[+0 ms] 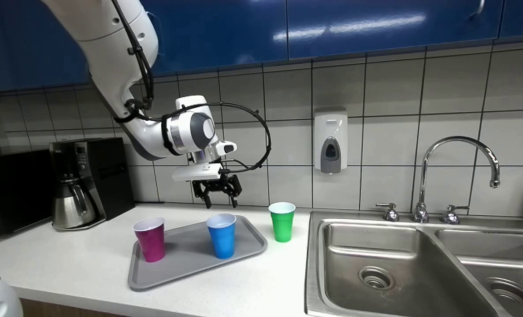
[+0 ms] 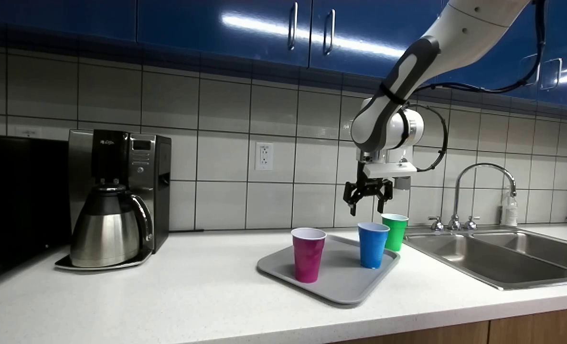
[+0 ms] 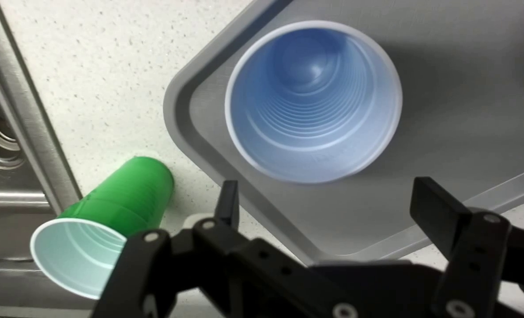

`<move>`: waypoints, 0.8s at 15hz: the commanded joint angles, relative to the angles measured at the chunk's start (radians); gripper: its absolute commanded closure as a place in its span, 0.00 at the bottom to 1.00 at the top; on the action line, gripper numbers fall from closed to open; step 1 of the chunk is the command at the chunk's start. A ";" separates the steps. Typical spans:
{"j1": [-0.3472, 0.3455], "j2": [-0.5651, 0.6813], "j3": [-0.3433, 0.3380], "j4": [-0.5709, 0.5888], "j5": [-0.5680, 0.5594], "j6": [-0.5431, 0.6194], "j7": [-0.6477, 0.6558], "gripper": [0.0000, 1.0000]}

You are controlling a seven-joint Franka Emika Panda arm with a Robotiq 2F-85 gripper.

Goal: Shift the cups to the tray

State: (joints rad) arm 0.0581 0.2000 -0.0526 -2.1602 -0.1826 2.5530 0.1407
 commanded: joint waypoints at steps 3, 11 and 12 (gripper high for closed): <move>-0.008 0.000 0.007 0.001 -0.001 -0.002 -0.001 0.00; -0.049 0.032 0.012 0.083 0.107 -0.028 -0.086 0.00; -0.053 0.041 0.011 0.098 0.117 -0.033 -0.090 0.00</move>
State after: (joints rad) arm 0.0352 0.2127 -0.0528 -2.1261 -0.1073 2.5525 0.0935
